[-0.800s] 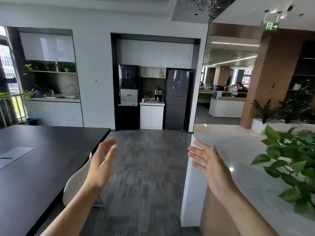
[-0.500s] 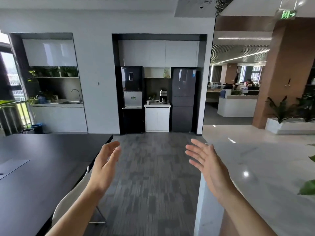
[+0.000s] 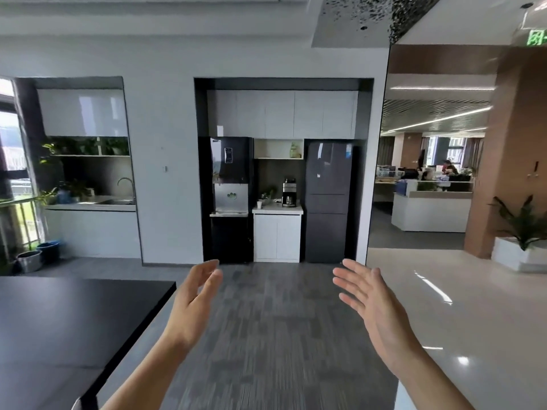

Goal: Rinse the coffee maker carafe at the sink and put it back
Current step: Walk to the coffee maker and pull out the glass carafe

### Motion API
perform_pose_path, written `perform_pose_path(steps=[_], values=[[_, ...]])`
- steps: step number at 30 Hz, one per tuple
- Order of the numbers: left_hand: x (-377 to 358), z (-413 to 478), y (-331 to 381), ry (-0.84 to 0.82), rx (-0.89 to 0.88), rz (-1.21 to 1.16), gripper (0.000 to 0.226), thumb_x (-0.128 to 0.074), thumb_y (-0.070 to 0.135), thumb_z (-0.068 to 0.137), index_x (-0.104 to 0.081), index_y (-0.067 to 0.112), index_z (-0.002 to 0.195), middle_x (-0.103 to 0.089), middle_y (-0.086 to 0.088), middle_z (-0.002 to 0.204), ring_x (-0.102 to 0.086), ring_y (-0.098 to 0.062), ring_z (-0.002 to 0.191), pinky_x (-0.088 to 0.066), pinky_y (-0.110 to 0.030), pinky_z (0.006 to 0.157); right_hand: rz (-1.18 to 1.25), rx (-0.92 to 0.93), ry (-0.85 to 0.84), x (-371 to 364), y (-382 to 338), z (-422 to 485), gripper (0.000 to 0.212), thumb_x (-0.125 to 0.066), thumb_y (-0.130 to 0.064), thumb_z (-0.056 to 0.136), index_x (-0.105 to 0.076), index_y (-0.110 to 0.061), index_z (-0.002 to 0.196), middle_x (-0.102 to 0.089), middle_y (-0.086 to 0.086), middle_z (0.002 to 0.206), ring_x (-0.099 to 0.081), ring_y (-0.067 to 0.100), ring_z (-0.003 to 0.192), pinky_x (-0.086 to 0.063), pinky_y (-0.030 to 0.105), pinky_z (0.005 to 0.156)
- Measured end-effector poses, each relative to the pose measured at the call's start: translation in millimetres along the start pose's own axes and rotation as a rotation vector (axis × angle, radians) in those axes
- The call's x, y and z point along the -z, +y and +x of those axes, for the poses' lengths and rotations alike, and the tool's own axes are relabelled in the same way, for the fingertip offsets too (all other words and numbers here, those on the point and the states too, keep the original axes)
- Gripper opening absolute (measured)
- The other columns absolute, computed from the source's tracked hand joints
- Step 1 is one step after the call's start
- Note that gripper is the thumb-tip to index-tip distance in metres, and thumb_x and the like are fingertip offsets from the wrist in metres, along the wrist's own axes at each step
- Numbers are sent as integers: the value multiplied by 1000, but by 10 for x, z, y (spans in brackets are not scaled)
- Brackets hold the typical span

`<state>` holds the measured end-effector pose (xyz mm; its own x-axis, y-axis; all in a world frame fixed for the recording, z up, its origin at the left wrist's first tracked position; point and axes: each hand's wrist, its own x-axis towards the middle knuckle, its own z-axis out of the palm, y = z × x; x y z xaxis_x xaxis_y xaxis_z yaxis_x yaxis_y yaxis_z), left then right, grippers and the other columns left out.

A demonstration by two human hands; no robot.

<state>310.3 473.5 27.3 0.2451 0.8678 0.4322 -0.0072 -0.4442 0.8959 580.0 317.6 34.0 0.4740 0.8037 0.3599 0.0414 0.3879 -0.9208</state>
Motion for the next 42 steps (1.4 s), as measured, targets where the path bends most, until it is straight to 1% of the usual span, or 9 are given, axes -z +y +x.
perform_pose_path(steps=[9, 14, 17, 20, 23, 27, 30, 34, 42], values=[[-749, 2024, -1215, -35, 7, -68, 38, -52, 46, 94, -62, 28, 126, -65, 12, 126, -61, 1, 114, -49, -37, 101, 1, 7, 31, 73, 1068, 2082, 103, -59, -96, 53, -66, -27, 129, -76, -4, 127, -69, 11, 121, -49, 36, 103], [-1072, 3403, -1865, -41, 38, -77, 33, -52, 48, 96, -63, 33, 123, -65, 17, 121, -63, -10, 110, -47, -27, 86, -18, -17, 90, 44, 1618, 3451, 98, -56, -95, 58, -66, -27, 129, -76, -4, 126, -69, 13, 122, -50, 37, 103], [-1249, 4171, -2160, -50, 33, -92, 31, -51, 40, 99, -63, 26, 124, -66, 9, 120, -64, -4, 106, -48, -26, 90, -3, -39, 122, 54, 1878, 4215, 95, -56, -93, 62, -66, -26, 129, -76, -3, 126, -69, 12, 121, -50, 36, 101], [-1435, 4864, -2482, -70, 30, -91, 29, -51, 38, 100, -65, 26, 122, -68, 5, 121, -64, 4, 104, -50, -36, 98, 15, -54, 147, 87, 2148, 4863, 83, -49, -84, 74, -65, -24, 129, -74, 2, 129, -68, 15, 123, -50, 37, 103], [-1670, 5510, -2801, -94, 49, -92, 34, -52, 48, 93, -67, 30, 119, -69, 8, 122, -63, -2, 113, -49, -39, 102, 0, -42, 132, 143, 2456, 5523, 102, -59, -95, 56, -65, -25, 131, -75, -3, 127, -69, 11, 121, -50, 36, 101], [-2027, 6362, -3255, -98, 46, -85, 42, -51, 52, 88, -66, 30, 120, -68, 11, 123, -63, -2, 113, -49, -39, 103, -7, -43, 122, 225, 2945, 6453, 94, -54, -92, 64, -64, -26, 130, -76, -5, 125, -67, 13, 124, -51, 34, 98], [-2360, 7164, -3671, -88, 30, -64, 44, -50, 57, 87, -65, 33, 121, -66, 12, 126, -65, -1, 107, -51, -42, 101, -25, -16, 110, 325, 3324, 7336, 101, -58, -96, 55, -64, -29, 130, -75, -7, 127, -68, 11, 122, -51, 34, 97], [-2792, 8190, -4063, -57, 36, -81, 30, -48, 39, 101, -64, 27, 123, -65, 8, 128, -64, -9, 111, -50, -43, 102, -15, 6, 104, 475, 3640, 8526, 101, -60, -97, 51, -65, -32, 128, -74, -7, 128, -67, 9, 123, -49, 35, 102], [-3416, 10117, -4588, -32, -7, -91, 29, -45, 29, 103, -63, 21, 124, -66, 7, 124, -62, -6, 115, -50, -37, 101, -21, -11, 86, 589, 4189, 10643, 98, -59, -97, 54, -67, -32, 127, -74, -6, 129, -67, 11, 124, -48, 40, 107]])
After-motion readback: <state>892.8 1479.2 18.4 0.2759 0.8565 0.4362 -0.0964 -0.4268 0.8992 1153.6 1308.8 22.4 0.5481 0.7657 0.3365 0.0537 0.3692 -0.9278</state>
